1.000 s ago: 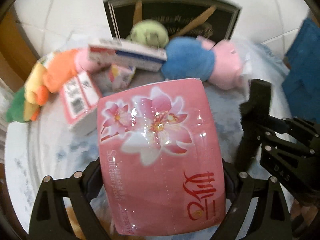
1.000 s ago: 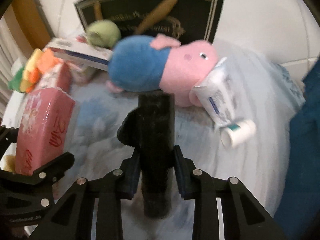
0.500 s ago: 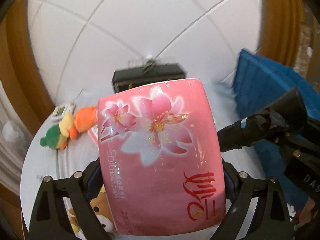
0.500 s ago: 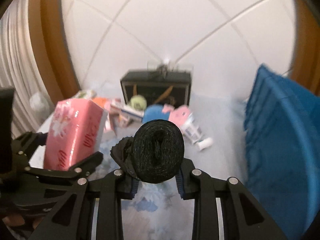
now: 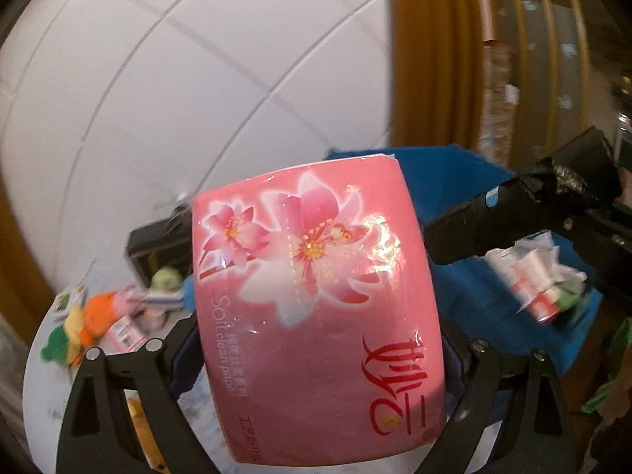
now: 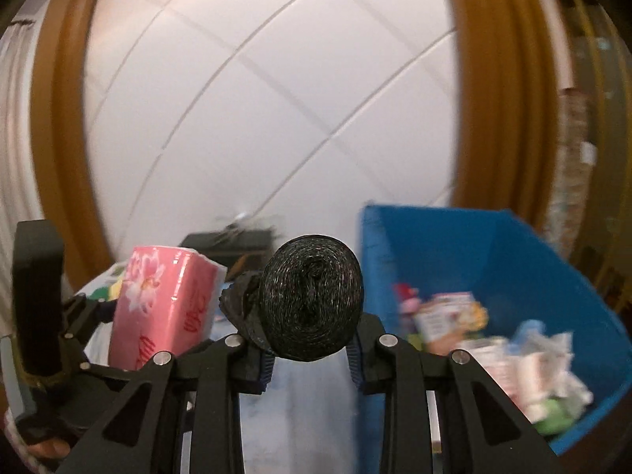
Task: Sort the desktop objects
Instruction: 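Carry the tissue pack and black cylinder with both tools over the blue bin, then open both tools to drop the tissue pack and cylinder into the bin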
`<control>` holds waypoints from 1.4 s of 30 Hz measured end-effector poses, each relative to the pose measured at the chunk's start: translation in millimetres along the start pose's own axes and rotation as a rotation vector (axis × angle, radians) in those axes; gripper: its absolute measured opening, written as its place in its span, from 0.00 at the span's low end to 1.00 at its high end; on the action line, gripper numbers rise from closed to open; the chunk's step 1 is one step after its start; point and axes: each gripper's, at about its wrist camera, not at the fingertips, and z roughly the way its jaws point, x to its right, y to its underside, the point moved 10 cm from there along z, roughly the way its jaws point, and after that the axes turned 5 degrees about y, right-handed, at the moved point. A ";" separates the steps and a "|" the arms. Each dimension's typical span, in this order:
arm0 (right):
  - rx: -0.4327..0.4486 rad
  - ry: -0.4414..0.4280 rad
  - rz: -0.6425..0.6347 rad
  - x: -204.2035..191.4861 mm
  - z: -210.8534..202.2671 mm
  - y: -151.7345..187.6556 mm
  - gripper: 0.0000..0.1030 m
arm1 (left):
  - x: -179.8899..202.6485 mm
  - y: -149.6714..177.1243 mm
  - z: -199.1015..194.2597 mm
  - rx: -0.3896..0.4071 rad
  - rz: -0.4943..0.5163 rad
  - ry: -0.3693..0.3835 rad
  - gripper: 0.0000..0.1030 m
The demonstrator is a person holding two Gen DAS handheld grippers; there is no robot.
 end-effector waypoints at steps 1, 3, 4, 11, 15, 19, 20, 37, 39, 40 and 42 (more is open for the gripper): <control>0.006 0.022 0.011 12.8 -1.5 -2.0 0.28 | 12.2 -6.1 1.3 0.005 0.009 0.015 0.91; 0.016 0.071 0.040 46.6 -7.6 -3.4 0.28 | 44.3 -20.9 5.6 0.013 0.032 0.050 0.91; 0.019 0.088 0.051 61.1 -11.8 -3.2 0.28 | 56.9 -26.0 8.5 0.015 0.042 0.061 0.91; 0.003 0.209 0.132 176.2 -22.9 9.9 0.28 | 159.2 -46.2 48.9 -0.040 0.110 0.129 0.92; -0.043 0.234 0.160 230.2 -11.5 27.9 0.28 | 201.5 -40.2 85.6 -0.126 0.123 0.142 0.92; -0.094 0.226 0.171 266.7 -4.2 43.9 0.28 | 222.8 -30.8 107.0 -0.198 0.131 0.135 0.92; -0.108 0.218 0.174 272.6 0.5 47.4 0.28 | 225.1 -28.2 111.0 -0.221 0.131 0.127 0.92; -0.185 0.225 0.174 303.5 19.7 68.8 1.00 | 226.5 -29.2 102.6 -0.192 0.121 0.049 0.93; -0.176 0.222 0.176 302.6 15.3 66.0 1.00 | 221.2 -30.8 95.0 -0.167 0.116 0.044 0.93; -0.170 0.219 0.174 300.2 11.9 63.7 1.00 | 218.2 -31.4 91.8 -0.158 0.109 0.043 0.93; -0.153 0.219 0.161 294.1 5.2 59.0 1.00 | 208.6 -33.3 84.5 -0.136 0.086 0.040 0.93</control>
